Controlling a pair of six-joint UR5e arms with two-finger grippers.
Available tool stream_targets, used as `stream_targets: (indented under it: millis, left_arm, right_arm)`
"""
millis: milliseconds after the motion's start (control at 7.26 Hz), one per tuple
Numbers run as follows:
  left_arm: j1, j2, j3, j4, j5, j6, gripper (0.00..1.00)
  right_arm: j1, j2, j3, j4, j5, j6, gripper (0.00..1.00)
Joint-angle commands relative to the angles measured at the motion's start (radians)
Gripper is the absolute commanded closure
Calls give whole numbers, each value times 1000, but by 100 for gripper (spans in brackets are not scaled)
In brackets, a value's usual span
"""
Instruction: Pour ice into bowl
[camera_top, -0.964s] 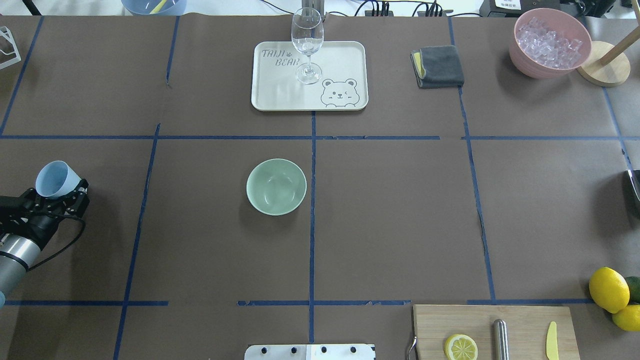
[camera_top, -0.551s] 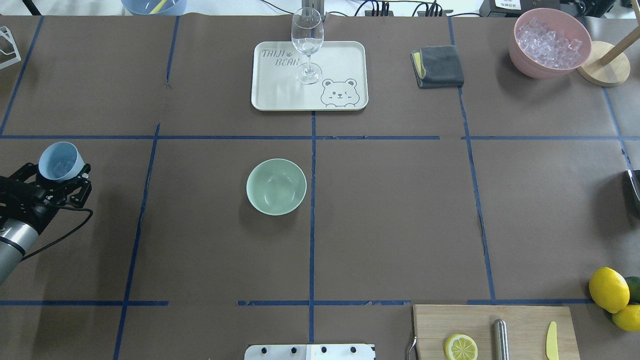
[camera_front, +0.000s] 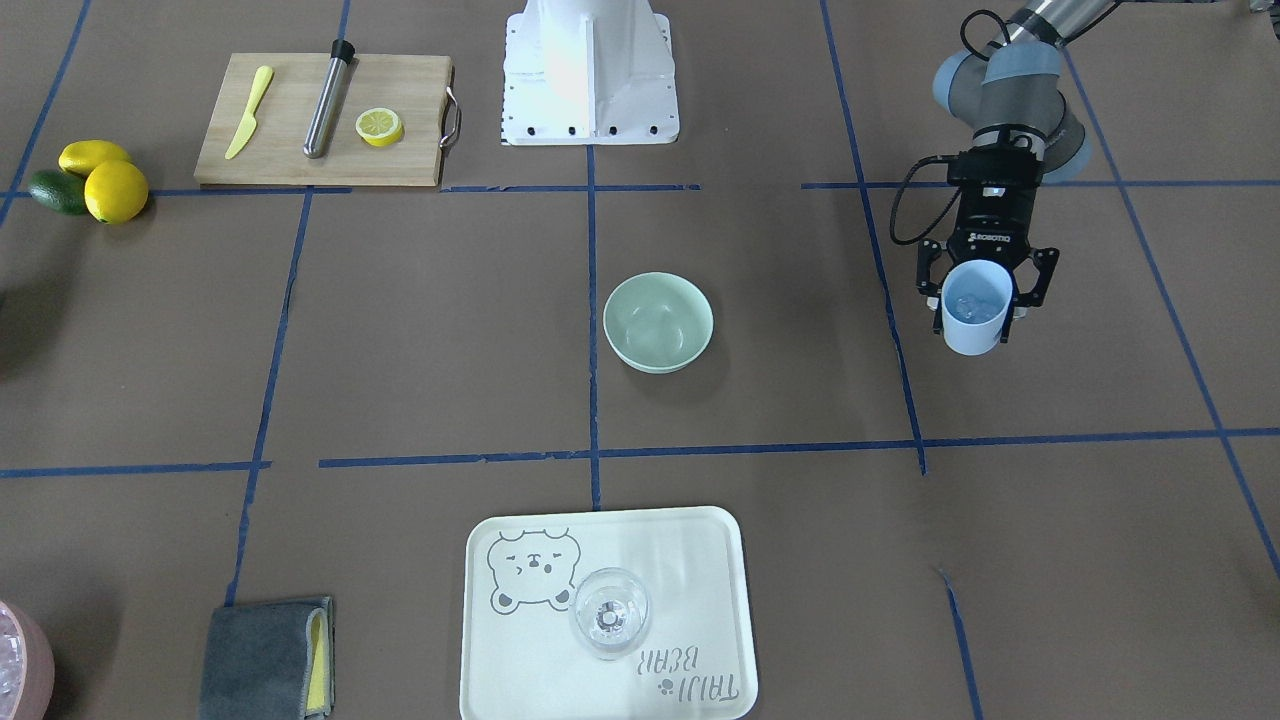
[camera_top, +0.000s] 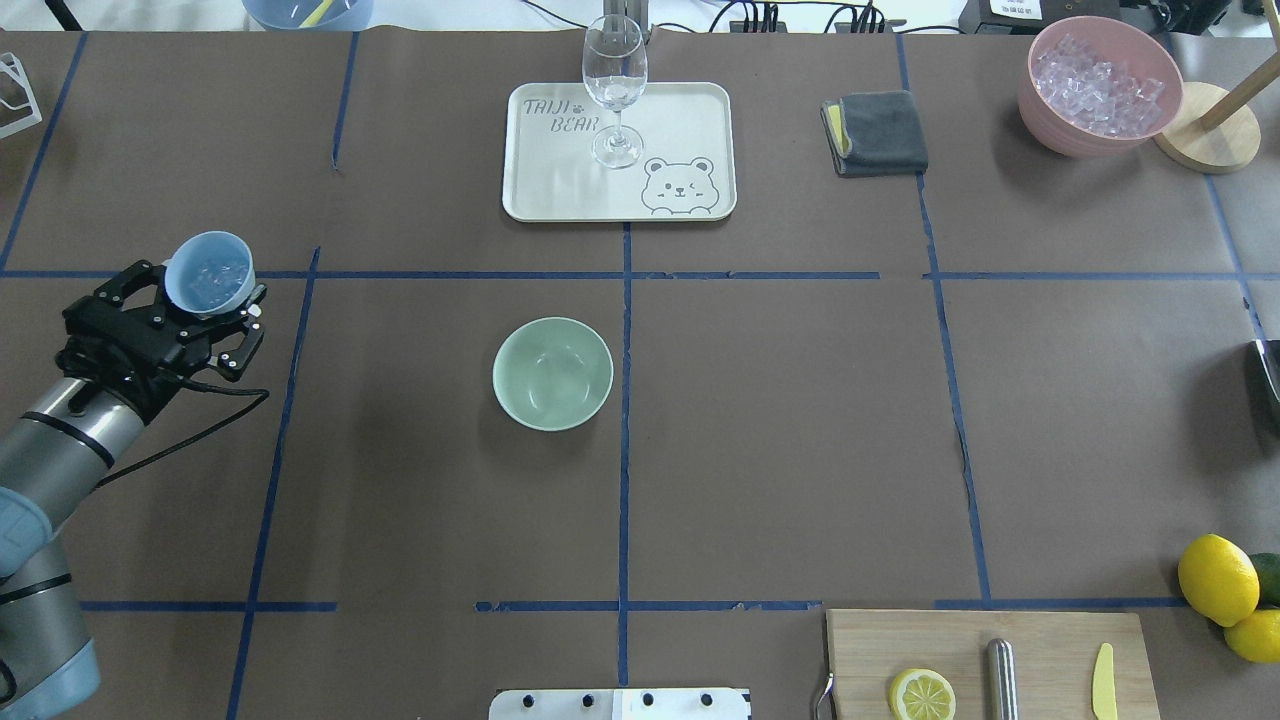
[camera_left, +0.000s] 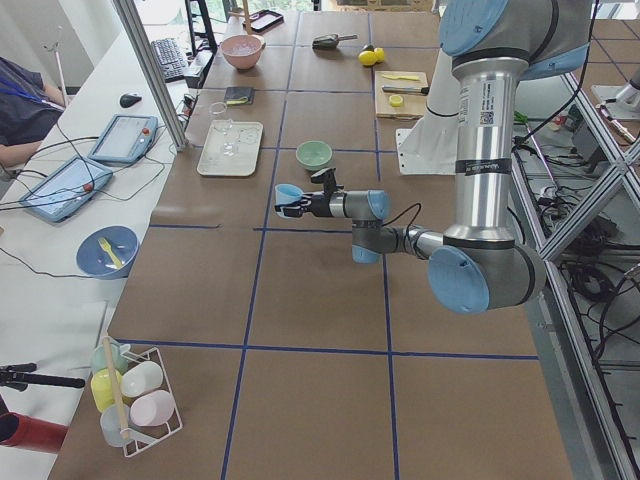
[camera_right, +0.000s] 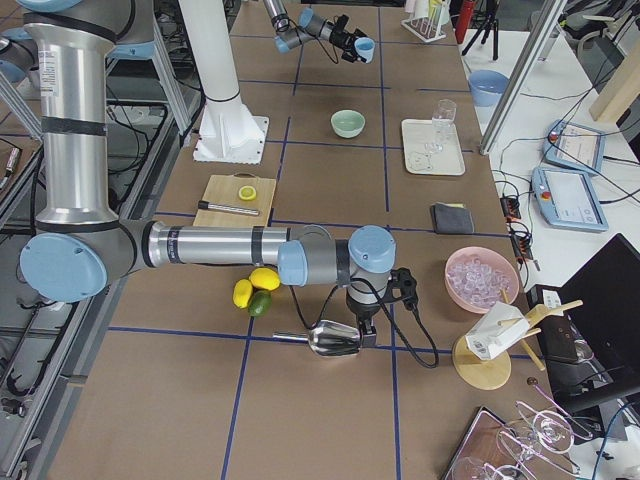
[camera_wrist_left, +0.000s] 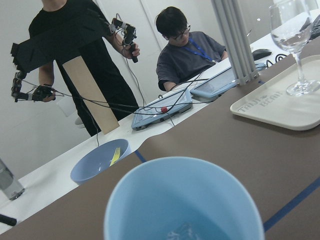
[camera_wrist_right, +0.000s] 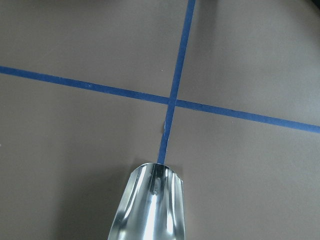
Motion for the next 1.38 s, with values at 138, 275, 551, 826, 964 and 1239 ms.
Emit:
stream_targets:
  millis: [138, 275, 551, 826, 964, 1239]
  left_arm:
    - [4, -161, 7, 185, -25, 213, 100]
    - [7, -198, 13, 192, -25, 298, 100]
    - [53, -273, 13, 203, -25, 520, 100]
    - [87, -323, 16, 322, -19, 575, 100]
    - [111, -332, 16, 375, -15, 575, 100]
    - [120, -352, 13, 453, 0, 599, 100]
  right_arm:
    - [9, -6, -1, 0, -3, 1, 0]
    - [15, -8, -2, 0, -3, 1, 0]
    - [29, -11, -4, -2, -3, 1, 0]
    - [32, -11, -7, -2, -4, 1, 0]
    - [38, -12, -7, -2, -4, 1, 0]
    - [49, -18, -7, -2, -4, 1, 0]
